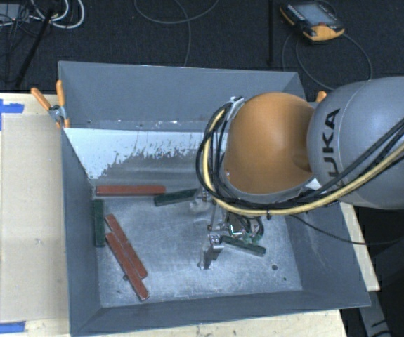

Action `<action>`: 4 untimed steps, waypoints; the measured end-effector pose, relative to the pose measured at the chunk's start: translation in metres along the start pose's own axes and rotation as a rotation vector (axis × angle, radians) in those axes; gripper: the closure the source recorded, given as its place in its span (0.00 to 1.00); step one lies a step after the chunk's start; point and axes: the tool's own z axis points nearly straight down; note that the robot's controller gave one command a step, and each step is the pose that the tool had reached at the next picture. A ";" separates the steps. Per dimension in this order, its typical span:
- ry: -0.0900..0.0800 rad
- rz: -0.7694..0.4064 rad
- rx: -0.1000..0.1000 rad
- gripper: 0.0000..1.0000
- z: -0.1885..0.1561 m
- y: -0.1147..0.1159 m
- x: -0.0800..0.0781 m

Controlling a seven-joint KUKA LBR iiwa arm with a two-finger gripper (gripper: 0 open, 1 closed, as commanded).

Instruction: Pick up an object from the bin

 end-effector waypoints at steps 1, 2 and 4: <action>-0.007 0.004 -0.001 0.00 -0.004 -0.001 -0.002; -0.014 0.103 -0.002 0.00 0.081 -0.012 -0.057; -0.014 0.040 -0.002 0.00 0.082 -0.017 -0.114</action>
Offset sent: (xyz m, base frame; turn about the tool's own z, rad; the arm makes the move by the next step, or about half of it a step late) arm 0.0935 -0.0216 -0.1469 0.1787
